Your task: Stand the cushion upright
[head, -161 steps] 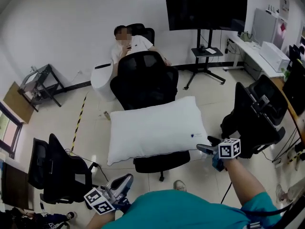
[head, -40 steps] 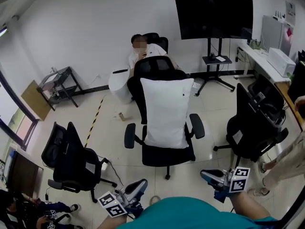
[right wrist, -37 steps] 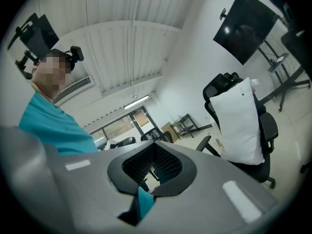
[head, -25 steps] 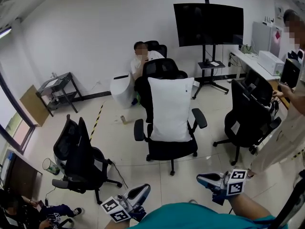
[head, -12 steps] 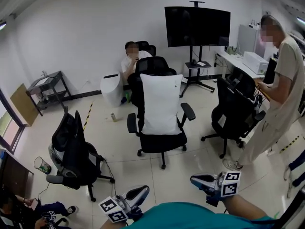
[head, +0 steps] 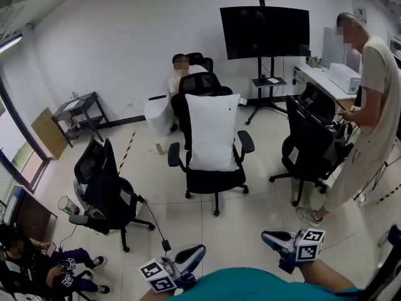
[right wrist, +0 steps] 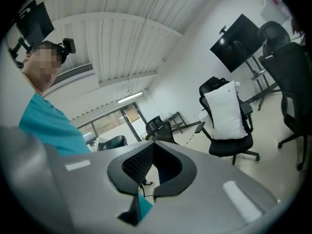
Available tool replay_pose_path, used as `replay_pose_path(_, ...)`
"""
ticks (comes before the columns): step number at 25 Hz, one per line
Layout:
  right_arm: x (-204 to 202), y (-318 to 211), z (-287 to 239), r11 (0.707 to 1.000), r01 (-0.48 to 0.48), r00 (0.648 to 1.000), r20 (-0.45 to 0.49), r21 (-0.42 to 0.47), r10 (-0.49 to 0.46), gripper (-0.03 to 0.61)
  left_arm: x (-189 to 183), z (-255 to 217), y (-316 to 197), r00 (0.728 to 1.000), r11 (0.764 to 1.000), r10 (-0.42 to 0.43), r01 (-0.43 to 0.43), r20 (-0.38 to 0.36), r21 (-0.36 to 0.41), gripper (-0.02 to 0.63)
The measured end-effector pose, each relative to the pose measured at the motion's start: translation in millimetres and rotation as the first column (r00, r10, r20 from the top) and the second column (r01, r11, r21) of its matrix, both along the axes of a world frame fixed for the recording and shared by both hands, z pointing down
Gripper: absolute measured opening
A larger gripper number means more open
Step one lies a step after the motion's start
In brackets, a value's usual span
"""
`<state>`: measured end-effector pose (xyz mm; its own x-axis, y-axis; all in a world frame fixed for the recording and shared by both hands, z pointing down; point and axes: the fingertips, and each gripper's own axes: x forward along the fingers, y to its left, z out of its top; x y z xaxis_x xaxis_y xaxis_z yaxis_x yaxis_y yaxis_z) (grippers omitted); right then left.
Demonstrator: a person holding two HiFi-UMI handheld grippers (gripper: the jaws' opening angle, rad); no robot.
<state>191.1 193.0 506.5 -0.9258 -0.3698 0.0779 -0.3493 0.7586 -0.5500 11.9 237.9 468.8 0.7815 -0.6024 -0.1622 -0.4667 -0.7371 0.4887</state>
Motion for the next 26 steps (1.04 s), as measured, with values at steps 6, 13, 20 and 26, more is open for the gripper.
replay_pose_path(6, -8, 10, -4, 0.994, -0.038, 0.998, -0.051, 0.1, 0.043, 0.0, -14, -5, 8, 1.0, 1.0, -0.017, 0.016, 0.009, 0.023, 0.011)
replay_pose_path(13, -55, 25, -3, 0.991, -0.027, 0.995, -0.09, 0.131, 0.039, 0.0, -48, -5, 13, 1.0, 1.0, 0.014, -0.015, 0.017, 0.026, 0.011)
replay_pose_path(20, -70, 30, -9, 0.988, -0.042, 0.993, -0.104, 0.146, 0.057, 0.0, -63, -7, 17, 0.999, 0.999, 0.042, -0.042, 0.003, 0.029, 0.011)
replay_pose_path(26, -74, 34, -10, 0.986, -0.041, 0.991, -0.117, 0.16, 0.061, 0.0, -68, -9, 18, 0.999, 0.999, 0.043, -0.043, -0.002, 0.034, 0.011)
